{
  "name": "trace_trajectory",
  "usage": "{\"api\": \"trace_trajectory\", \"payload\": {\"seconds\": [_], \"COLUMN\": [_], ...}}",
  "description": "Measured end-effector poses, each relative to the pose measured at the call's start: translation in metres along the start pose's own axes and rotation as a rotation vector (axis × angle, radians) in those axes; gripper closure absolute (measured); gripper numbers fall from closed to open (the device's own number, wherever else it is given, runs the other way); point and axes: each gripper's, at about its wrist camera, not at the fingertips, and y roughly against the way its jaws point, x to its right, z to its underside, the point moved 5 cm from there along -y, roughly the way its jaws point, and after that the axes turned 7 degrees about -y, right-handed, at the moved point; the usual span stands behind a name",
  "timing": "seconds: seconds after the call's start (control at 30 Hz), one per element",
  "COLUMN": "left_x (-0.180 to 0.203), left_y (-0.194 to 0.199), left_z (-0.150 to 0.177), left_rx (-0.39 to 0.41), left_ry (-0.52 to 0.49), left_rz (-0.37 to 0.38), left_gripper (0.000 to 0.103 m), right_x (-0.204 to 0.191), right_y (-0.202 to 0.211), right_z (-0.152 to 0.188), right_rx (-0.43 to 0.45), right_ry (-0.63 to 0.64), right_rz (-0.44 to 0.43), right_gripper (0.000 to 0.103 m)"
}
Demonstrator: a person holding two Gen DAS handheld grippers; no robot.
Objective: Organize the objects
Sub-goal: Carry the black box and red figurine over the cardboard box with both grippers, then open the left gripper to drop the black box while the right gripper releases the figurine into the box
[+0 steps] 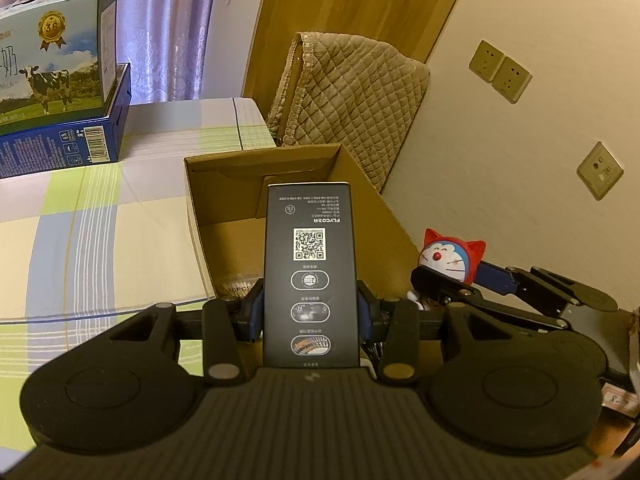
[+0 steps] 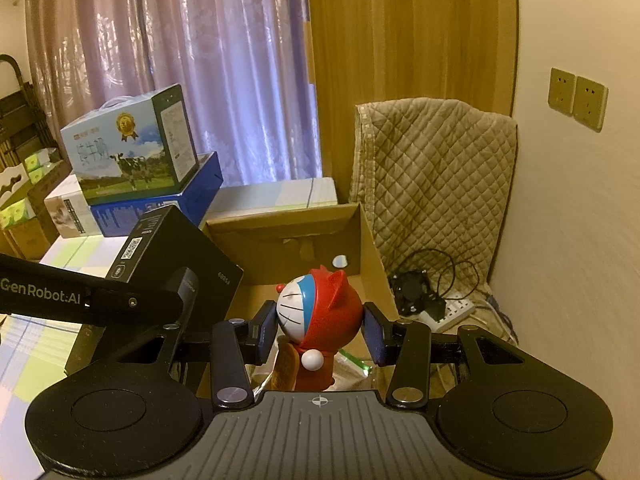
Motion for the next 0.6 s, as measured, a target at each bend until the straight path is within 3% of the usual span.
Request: {"api": "trace_trajectory", "payload": {"seconds": [0.27,0.33,0.37,0.4,0.6], "left_x": [-0.005,-0.005,-0.006,-0.006,-0.012], "left_y": [-0.011,-0.014,-0.014,-0.013,-0.006], "left_z": [-0.007,-0.01,-0.011,-0.011,-0.007], "left_rx": [0.008,0.019,0.022,0.029,0.038], "left_ry": [0.003,-0.003,-0.002,-0.001,0.002], "left_rz": [-0.018,-0.033,-0.043,-0.051,-0.061], "left_gripper": [0.065,0.059,0.045,0.041,0.041], "right_x": [0.004,0.006,0.006,0.007,0.008], "right_y": [-0.009,-0.011,-0.012,-0.012,-0.011], "right_z": [-0.001,-0.001,0.0,0.0,0.003], "right_rx": [-0.006,-0.01,-0.011,-0.013,-0.02], "right_ry": [-0.007,-0.012,-0.014,-0.018,-0.027], "right_rz": [0.005,0.007,0.007,0.007,0.005], "right_gripper": [0.061,0.061,0.061,0.061,0.061]}}
